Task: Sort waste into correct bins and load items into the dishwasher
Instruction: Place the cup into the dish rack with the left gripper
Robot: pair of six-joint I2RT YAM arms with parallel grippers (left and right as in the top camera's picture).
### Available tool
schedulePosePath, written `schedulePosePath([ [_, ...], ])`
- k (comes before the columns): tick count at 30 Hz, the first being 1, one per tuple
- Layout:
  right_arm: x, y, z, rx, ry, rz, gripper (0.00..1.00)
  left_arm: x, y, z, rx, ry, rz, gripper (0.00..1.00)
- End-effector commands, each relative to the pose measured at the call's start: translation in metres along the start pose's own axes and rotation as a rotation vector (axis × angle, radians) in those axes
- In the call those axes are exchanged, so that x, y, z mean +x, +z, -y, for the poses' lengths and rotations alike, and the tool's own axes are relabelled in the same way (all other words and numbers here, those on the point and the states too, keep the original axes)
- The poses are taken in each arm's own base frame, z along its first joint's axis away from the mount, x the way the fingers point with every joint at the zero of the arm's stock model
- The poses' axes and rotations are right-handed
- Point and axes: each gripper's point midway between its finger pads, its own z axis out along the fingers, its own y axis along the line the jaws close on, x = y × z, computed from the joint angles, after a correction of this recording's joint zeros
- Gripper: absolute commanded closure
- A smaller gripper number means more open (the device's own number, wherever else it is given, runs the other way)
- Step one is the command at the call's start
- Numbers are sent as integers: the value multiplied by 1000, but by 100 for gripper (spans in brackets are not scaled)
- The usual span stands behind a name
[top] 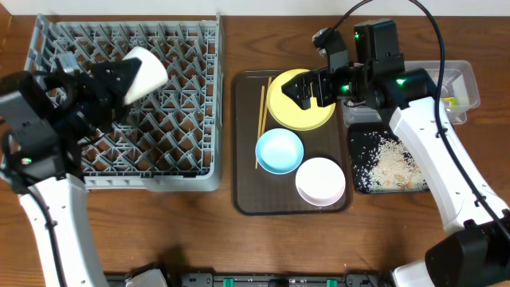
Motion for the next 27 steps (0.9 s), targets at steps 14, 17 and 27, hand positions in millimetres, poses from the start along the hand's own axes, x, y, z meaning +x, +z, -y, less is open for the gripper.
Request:
schedulePosePath([
  [14,0,-1,-6,9,-37,-3,1,89,-12,-93,-882,367,-181,75],
  [17,1,-1,-6,9,-36,-4,1,98,0,-109,-946,384,-249,75],
  [27,4,-1,-5,9,-28,-18,1,114,35,-173,-1158,359,-443,78],
])
